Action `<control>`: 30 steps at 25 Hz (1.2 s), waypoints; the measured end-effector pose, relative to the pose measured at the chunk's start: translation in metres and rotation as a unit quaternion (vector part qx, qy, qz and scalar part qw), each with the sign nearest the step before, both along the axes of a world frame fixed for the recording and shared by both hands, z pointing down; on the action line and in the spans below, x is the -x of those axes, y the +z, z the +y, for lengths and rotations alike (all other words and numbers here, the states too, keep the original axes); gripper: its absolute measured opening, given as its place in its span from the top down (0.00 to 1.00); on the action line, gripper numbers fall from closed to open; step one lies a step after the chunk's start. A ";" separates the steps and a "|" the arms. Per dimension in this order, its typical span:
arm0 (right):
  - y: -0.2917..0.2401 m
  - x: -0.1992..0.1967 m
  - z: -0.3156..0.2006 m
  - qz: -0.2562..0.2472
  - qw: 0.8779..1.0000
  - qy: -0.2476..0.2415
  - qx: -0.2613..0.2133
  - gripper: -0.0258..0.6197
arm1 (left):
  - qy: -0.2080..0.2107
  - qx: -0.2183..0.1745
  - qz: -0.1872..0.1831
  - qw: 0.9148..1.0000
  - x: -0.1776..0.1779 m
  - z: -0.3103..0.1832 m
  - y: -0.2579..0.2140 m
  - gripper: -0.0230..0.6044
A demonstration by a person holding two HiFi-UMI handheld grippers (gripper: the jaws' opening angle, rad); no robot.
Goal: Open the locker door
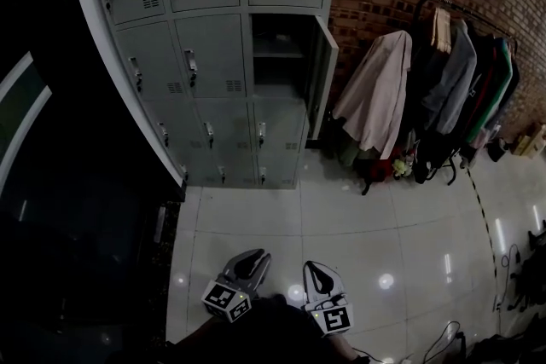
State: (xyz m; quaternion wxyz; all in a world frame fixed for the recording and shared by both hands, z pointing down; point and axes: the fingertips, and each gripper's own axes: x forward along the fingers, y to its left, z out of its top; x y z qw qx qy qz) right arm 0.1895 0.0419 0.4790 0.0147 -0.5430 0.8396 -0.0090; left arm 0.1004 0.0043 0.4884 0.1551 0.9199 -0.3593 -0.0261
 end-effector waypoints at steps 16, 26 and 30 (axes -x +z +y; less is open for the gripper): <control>-0.007 0.011 -0.008 0.000 0.998 -0.058 -0.011 0.96 | -0.020 -0.022 -0.026 0.999 -0.005 0.024 0.000 0.82; -0.011 0.000 -0.011 -0.002 0.999 -0.041 -0.020 0.96 | -0.006 -0.029 -0.039 0.999 -0.014 0.022 0.000 0.82; -0.009 -0.006 -0.011 -0.002 0.999 -0.036 -0.017 0.96 | 0.001 -0.022 -0.045 0.999 -0.019 0.022 -0.001 0.82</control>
